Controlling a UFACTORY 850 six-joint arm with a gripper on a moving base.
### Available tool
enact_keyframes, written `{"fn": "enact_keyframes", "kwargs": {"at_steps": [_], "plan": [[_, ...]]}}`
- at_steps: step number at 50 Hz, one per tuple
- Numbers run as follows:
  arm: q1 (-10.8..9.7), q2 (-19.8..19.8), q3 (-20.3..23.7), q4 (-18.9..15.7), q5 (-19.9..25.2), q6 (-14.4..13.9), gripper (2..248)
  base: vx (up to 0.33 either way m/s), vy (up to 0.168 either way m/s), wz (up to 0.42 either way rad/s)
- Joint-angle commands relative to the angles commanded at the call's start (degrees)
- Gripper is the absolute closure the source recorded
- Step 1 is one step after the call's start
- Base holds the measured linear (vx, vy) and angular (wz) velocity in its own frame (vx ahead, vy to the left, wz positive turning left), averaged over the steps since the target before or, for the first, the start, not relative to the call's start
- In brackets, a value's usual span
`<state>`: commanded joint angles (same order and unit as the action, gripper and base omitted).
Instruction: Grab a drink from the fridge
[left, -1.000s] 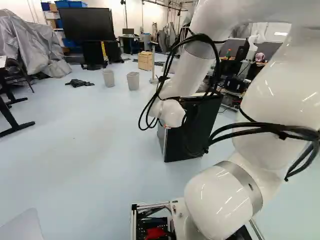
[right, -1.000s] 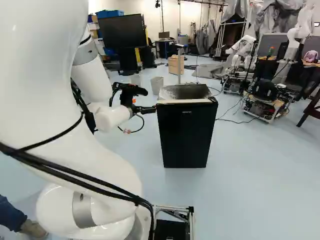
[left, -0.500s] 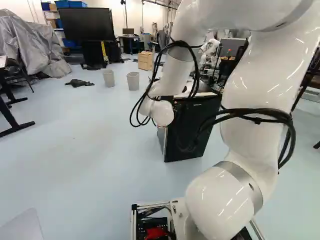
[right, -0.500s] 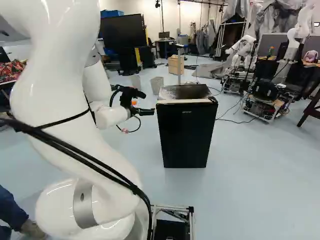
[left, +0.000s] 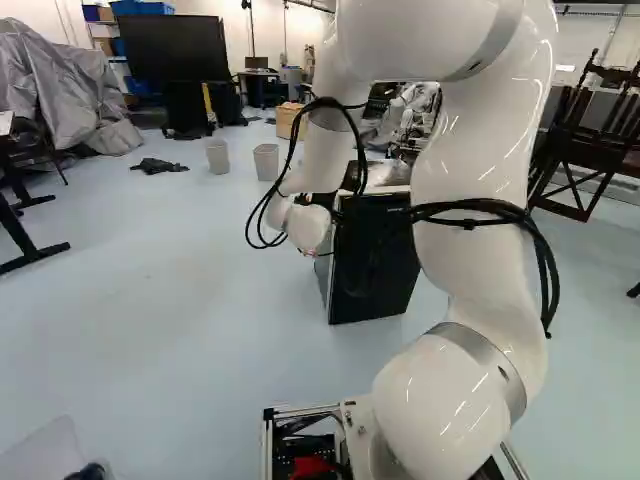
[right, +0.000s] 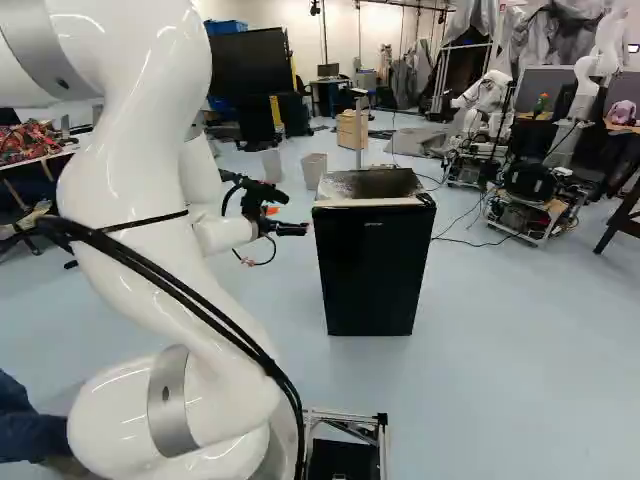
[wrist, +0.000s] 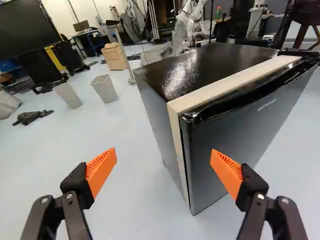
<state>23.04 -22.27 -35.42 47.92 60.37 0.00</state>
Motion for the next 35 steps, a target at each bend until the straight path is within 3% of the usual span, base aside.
{"fn": "enact_keyframes", "kwargs": {"at_steps": [35], "plan": [[1.37, -7.43, -3.04, 12.75, 6.24, 0.0, 3, 0.0, 0.0, 0.0]]}}
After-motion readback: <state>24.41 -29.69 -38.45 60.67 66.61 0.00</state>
